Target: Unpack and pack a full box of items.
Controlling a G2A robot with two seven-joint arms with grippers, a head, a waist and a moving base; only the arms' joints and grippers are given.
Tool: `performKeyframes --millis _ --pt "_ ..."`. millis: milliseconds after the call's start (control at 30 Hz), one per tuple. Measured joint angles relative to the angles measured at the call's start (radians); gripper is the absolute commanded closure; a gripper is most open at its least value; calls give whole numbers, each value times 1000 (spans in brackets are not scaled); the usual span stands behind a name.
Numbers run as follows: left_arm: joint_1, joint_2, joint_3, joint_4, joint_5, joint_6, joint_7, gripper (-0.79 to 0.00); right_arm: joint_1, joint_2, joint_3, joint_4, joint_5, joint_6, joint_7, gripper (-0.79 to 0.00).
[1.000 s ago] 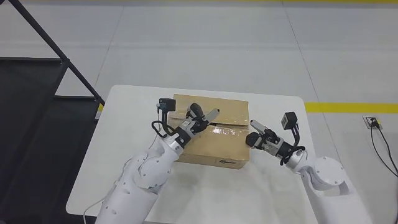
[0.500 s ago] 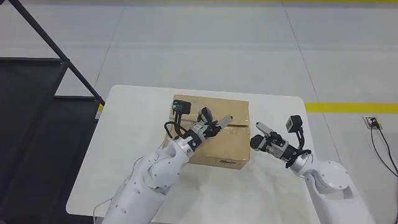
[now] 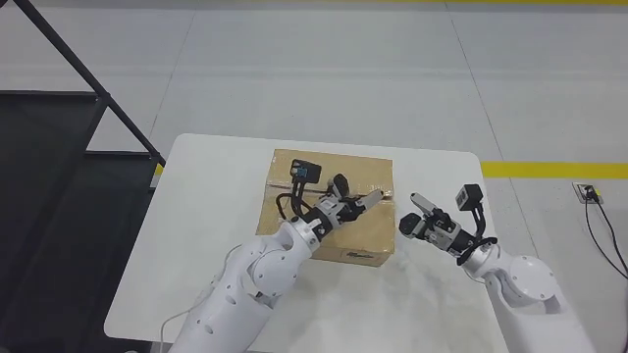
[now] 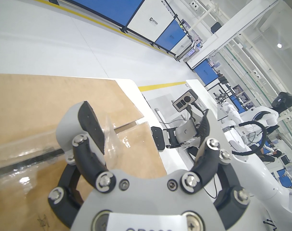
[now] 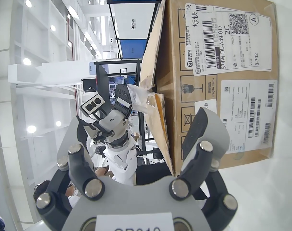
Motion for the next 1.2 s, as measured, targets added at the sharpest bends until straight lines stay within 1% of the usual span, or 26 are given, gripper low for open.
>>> performKeyframes --millis 133,200,233,333,433,533,567,667,767,800,933,1000,1067,1133,1200 --pt "-9 -9 11 13 -6 1 -8 -785 -1 2 4 7 11 -10 -3 -785" --pt "-11 -12 11 9 -22 -5 -11 -785 -9 2 14 4 31 -38 -26 -785" --pt "-10 -13 5 1 -34 -9 -10 -785 -17 1 21 -1 44 -60 -42 -785" --pt "12 -8 -44 -56 -100 -35 -9 -785 -54 0 53 -33 80 -132 -110 -785" --pt "63 10 -140 -148 -166 -64 -12 -785 -94 1 82 -104 96 -187 -155 -785" --pt "141 33 -277 -250 -260 -85 -37 -785 -114 2 82 -190 70 -198 -170 -785" --pt "175 43 -336 -286 -299 -90 -57 -785 -112 3 72 -222 48 -182 -176 -785" --pt "257 64 -478 -359 -401 -95 -134 -785 -77 2 32 -283 -18 -119 -193 -785" --pt "311 78 -579 -403 -502 -95 -221 -785 -25 -2 -18 -300 -59 -63 -207 -785" --pt "319 81 -598 -410 -515 -94 -237 -785 -9 -4 -34 -297 -63 -52 -206 -785" --pt "344 87 -633 -424 -535 -100 -243 -785 60 -10 -103 -264 -73 -18 -162 -785" --pt "358 89 -643 -423 -502 -108 -227 -785 93 -12 -146 -255 -117 7 -140 -785" --pt "370 90 -638 -409 -463 -110 -218 -785 105 -15 -190 -265 -158 0 -129 -785" --pt "372 90 -633 -384 -447 -107 -201 -785 104 -19 -225 -280 -203 -10 -150 -785" --pt "367 90 -635 -345 -452 -101 -173 -785 101 -25 -271 -306 -264 -4 -209 -785"
